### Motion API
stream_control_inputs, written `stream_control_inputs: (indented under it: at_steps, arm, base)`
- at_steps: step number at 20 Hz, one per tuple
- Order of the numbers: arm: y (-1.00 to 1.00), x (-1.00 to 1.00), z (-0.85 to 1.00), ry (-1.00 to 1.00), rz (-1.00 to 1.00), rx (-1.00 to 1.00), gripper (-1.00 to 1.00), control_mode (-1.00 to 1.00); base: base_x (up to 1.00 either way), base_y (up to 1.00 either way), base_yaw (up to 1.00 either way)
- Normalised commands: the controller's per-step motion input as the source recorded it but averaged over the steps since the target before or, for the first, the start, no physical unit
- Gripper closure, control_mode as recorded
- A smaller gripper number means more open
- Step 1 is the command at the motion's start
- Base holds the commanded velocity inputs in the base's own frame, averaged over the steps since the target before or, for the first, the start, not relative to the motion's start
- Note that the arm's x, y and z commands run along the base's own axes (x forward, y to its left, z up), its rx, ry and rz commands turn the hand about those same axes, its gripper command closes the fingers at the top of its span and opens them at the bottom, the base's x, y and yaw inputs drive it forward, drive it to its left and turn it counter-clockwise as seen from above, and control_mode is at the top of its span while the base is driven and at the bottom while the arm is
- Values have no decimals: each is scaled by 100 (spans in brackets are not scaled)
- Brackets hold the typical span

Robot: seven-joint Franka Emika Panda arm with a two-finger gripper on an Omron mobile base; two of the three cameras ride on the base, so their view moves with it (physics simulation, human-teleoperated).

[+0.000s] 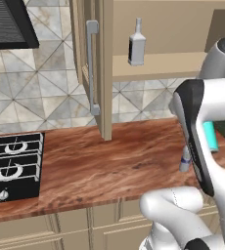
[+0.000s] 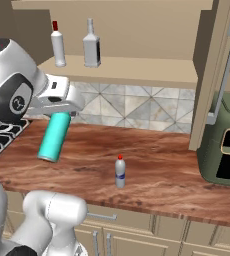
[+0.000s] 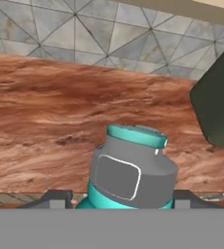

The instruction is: Sort all alcoholic drinks to one cabinet, and non-alcoholic drinks to the other.

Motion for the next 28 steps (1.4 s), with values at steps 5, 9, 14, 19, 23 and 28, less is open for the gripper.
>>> stream_control_inputs:
  at_steps: [5, 9, 14, 19, 23, 28]
  arm:
    - [0, -10, -1, 0, 0, 0, 100, 100]
    - [0, 0, 0, 0, 0, 0, 100, 100]
    - [0, 0, 0, 0, 0, 0, 100, 100]
    - [0, 0, 0, 0, 0, 0, 100, 100]
    - [0, 0, 0, 0, 0, 0, 100, 100]
    - [0, 0, 0, 0, 0, 0, 100, 100]
  base:
    - [-67, 0, 0]
    - [-87, 0, 0]
    - [-46, 0, 0]
    - [-48, 0, 0]
    - [-60, 3, 0]
    - [-35, 15, 26]
